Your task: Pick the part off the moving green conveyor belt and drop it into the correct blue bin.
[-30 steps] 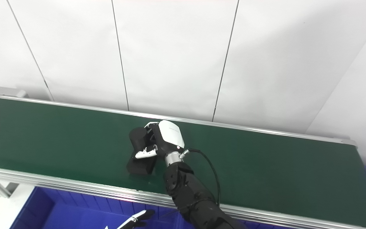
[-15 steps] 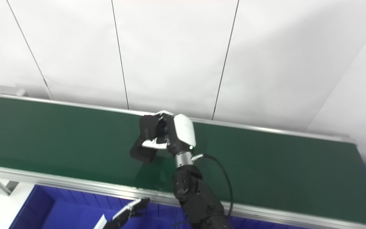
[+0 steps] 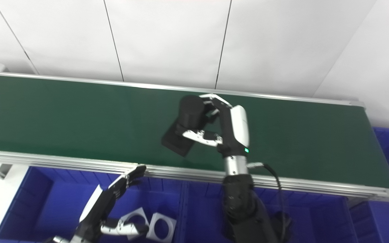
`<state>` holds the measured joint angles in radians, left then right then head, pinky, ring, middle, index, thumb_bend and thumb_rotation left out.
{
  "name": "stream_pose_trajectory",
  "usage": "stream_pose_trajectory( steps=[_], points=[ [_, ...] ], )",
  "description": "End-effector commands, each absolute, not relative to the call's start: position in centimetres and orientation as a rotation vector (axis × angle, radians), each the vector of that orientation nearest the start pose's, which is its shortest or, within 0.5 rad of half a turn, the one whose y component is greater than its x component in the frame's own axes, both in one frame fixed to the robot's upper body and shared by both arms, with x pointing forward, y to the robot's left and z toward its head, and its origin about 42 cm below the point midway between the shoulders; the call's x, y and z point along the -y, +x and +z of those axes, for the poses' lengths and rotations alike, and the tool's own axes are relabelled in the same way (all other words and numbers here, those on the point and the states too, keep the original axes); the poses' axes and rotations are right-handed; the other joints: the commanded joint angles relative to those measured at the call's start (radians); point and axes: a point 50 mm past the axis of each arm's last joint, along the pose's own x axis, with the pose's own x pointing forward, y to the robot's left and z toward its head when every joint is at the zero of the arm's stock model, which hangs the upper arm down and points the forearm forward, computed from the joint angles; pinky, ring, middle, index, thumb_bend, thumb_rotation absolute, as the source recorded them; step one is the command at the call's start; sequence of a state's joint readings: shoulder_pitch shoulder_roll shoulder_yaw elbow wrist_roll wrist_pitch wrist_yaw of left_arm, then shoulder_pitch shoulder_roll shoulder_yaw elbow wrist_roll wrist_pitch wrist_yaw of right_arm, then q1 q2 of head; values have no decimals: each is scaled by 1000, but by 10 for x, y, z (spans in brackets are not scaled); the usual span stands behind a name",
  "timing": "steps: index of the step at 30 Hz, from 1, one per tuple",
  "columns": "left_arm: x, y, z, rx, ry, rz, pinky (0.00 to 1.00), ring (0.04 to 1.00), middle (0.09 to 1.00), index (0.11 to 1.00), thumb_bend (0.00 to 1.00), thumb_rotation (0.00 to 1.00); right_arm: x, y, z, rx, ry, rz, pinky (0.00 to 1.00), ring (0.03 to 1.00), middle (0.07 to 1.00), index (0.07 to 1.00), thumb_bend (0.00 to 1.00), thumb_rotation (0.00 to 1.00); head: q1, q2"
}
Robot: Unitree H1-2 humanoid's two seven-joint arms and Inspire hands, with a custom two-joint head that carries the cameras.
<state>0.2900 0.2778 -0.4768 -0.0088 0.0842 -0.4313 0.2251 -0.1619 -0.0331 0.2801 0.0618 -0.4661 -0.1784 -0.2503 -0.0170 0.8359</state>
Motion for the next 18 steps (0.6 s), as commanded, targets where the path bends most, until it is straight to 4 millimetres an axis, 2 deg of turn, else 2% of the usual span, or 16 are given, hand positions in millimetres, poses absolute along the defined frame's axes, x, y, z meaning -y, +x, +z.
stream_pose_trajectory(
  steps=[1, 4, 7, 11, 18],
  points=[
    [-193, 152, 62, 188, 135, -279, 835, 884, 897, 869, 921, 365, 142, 314, 156, 453, -433, 94, 372, 390, 500, 569, 502, 0, 1, 2],
    [-192, 154, 66, 198, 129, -276, 828, 883, 898, 875, 924, 375, 158, 300, 150, 434, -450, 102, 359, 384, 492, 570, 502, 0, 11, 17],
    [-190, 156, 68, 206, 121, -275, 832, 884, 901, 879, 924, 374, 170, 289, 143, 419, -454, 111, 398, 394, 491, 565, 504, 0, 12, 18],
    [-188, 161, 71, 221, 124, -286, 840, 890, 904, 883, 904, 372, 185, 270, 131, 366, -467, 117, 399, 398, 492, 565, 503, 0, 5, 22],
    [-187, 167, 70, 210, 144, -295, 842, 898, 914, 893, 892, 365, 211, 240, 96, 210, -545, 156, 352, 383, 498, 569, 502, 0, 1, 33]
  ],
)
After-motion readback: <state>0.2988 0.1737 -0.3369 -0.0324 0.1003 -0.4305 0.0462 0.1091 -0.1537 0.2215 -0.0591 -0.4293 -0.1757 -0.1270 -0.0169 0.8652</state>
